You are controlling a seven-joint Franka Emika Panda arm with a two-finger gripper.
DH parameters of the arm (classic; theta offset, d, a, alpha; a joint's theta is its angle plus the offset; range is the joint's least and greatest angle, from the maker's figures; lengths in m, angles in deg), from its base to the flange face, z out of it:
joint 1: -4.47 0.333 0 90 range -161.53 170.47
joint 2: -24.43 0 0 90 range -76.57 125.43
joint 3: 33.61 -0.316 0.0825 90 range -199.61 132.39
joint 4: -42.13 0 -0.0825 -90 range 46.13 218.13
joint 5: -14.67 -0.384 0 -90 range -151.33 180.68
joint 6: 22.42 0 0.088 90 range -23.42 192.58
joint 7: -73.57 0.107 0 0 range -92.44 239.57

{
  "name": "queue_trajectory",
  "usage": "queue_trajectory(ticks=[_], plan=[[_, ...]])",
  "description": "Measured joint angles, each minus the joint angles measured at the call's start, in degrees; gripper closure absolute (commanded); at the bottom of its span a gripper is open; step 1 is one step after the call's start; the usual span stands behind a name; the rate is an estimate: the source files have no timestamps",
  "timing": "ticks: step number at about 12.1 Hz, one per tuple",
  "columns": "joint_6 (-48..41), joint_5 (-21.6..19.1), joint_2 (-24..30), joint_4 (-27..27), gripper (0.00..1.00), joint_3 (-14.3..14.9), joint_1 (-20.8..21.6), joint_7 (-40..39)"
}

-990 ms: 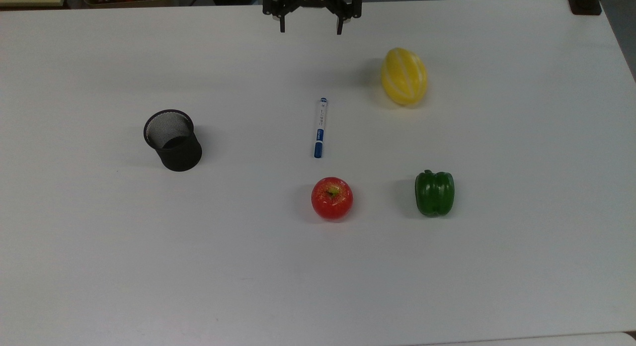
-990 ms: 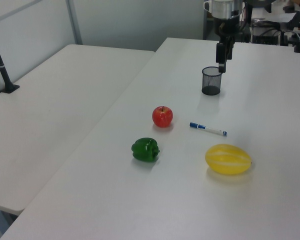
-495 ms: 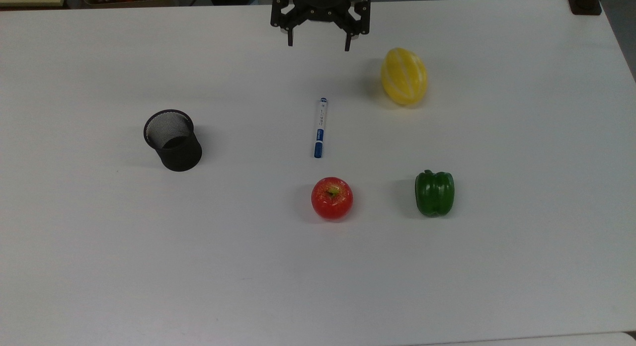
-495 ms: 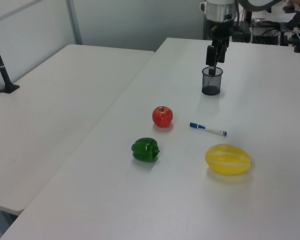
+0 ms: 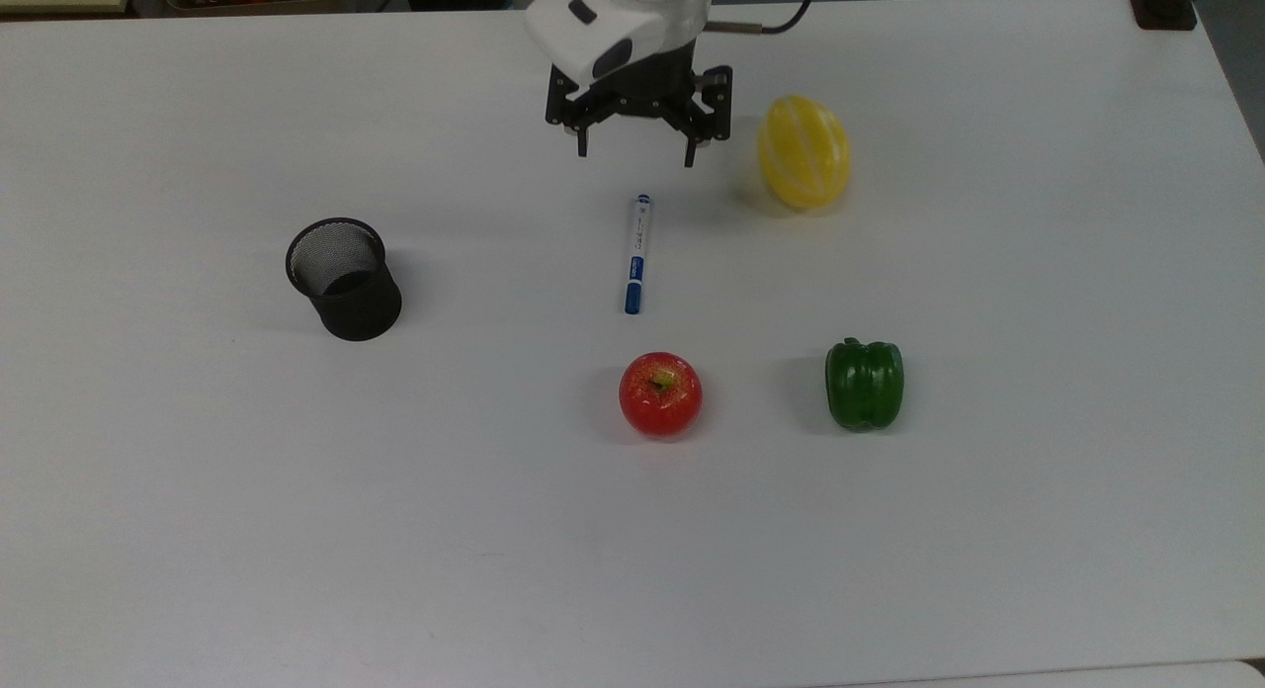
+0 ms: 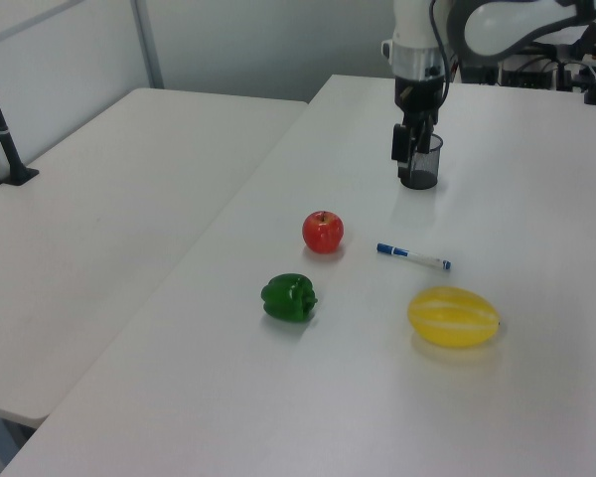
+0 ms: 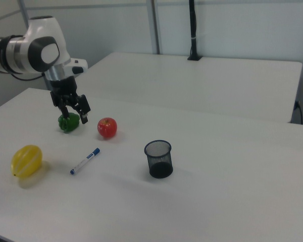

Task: Place marker
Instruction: 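Lower the gripper over the marker's blue-capped end, then close the gripper on the marker near its blue cap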

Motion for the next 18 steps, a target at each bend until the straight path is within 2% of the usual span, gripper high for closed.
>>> queue_trajectory(ticks=[5,8,15,18], plan=[[4.7,0.0,-4.4,1.7,0.0,0.1,0.0,0.0],[8.4,0.3,-6.1,4.6,0.0,0.2,0.0,0.0],[13.2,1.2,-10.9,5.1,0.0,0.4,-0.3,0.6],[17.2,3.8,-13.3,5.1,0.1,0.4,-0.2,4.5]])
